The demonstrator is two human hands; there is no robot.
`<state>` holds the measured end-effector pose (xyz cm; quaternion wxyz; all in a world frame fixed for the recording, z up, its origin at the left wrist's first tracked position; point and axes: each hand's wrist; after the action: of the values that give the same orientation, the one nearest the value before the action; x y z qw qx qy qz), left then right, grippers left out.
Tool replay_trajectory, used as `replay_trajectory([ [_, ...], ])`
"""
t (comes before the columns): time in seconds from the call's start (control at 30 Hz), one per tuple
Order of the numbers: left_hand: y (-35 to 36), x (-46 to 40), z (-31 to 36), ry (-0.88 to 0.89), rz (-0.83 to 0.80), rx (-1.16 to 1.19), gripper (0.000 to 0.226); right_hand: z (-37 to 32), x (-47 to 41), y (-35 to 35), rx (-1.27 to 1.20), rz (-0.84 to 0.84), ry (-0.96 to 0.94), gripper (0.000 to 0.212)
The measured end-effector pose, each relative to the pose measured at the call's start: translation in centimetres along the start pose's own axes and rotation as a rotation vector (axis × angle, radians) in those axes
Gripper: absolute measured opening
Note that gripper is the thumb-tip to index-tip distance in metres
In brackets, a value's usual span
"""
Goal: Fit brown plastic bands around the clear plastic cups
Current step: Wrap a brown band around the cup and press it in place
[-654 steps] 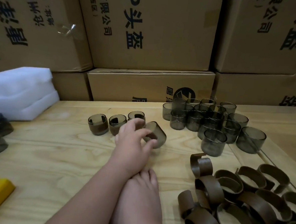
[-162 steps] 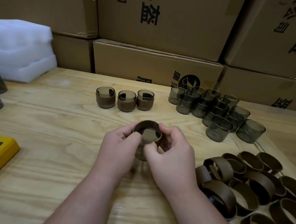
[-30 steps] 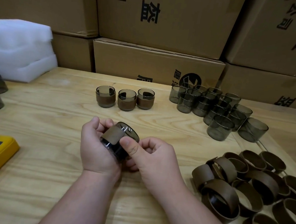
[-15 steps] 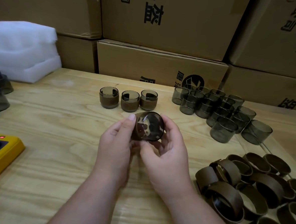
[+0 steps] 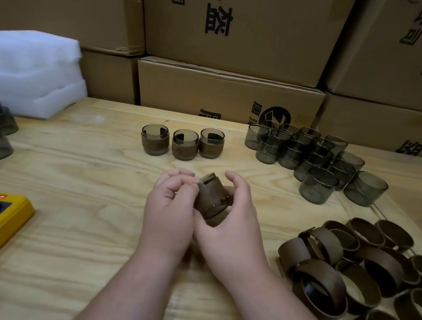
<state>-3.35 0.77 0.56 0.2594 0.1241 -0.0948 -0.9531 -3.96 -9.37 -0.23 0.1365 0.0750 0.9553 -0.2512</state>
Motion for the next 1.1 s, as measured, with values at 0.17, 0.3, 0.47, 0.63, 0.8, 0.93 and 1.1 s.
replay_trajectory([
  [0.17, 0.3, 0.3, -0.2, 0.066, -0.005, -0.083, 0.025, 0.3, -0.3, -0.1, 0.081, -0.007, 0.008, 0.066],
  [0.3, 0.2, -0.1, -0.8, 0.047, -0.035, -0.068, 0.028, 0.4, -0.3, 0.0, 0.051, 0.027, 0.056, 0.074],
  [0.47, -0.2, -0.3, -0.4, -0.106, -0.016, 0.111, 0.029, 0.0, 0.0, -0.1, -0.014, 0.048, 0.037, 0.074],
  [0.63, 0.0, -0.2, -0.4, -0.047, -0.038, 0.022, 0.030, 0.0, -0.1, -0.1, 0.082, 0.011, 0.010, 0.073],
  [0.8, 0.2, 0.0, -0.7, -0.014, -0.055, -0.066, 0.038, 0.5, -0.3, -0.2, 0.189, 0.064, 0.016, 0.058],
  [0.93, 0.3, -0.1, -0.5, -0.026, 0.056, -0.037, 0.031, 0.7, -0.3, -0.1, 0.226, 0.098, 0.061, 0.061],
  [1.1, -0.1, -0.4, -0.2, 0.006, 0.223, -0.039, 0.023, 1.0, -0.3, 0.2, -0.017, 0.013, 0.083, 0.074],
])
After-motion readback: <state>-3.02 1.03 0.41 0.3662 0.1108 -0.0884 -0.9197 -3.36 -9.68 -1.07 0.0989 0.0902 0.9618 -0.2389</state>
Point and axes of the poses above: each hand's wrist, its own x-axis away from the middle knuckle, its own y-axis out of the palm, z = x × y, and after that the axes turned 6 degrees about z, right-handed
